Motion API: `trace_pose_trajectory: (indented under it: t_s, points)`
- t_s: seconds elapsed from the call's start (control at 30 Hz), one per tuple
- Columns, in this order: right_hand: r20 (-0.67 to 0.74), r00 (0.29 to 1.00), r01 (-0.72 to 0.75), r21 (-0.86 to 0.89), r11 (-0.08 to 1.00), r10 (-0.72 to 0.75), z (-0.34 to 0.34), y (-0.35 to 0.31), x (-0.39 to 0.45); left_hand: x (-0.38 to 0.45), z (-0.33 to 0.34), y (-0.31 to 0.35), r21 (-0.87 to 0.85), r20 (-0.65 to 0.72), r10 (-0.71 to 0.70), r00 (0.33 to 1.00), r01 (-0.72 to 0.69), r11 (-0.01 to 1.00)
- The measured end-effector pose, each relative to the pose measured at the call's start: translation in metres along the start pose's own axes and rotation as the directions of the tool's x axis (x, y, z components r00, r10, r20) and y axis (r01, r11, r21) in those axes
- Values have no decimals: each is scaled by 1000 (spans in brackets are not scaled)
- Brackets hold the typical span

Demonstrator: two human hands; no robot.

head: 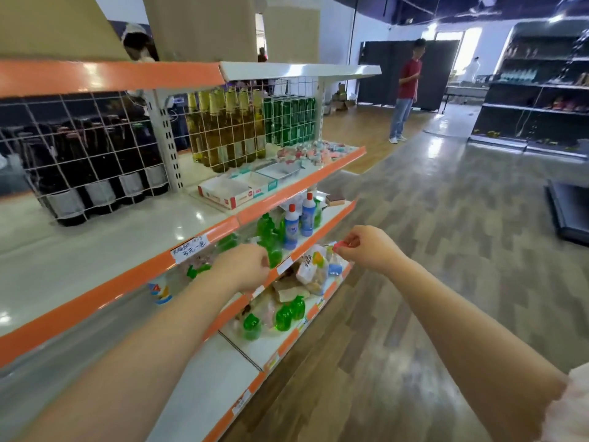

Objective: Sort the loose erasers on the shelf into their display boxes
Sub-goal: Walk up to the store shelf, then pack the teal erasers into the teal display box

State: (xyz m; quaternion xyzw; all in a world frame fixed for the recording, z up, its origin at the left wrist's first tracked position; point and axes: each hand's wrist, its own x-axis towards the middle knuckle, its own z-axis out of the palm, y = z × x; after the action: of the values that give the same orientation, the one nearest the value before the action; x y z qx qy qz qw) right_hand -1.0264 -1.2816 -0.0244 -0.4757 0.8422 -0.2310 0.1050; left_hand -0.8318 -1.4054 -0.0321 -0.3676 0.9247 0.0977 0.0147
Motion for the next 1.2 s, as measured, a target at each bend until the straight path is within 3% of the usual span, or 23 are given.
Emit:
trace_pose_trajectory:
  t_s: [0.53,1.07,1.2]
  points:
    - [32,999,-11,-8,1000,12,18,54,305,290,-23,-40,-63,-64,-63,996,59,996]
    - [61,994,94,-57,994,-90,14,106,546,514,-35,-41,-64,-130,-110,985,102,993]
    - [68,986,159,-56,986,-155,4,125,607,568,-36,-32,-111,-143,-177,974,162,981]
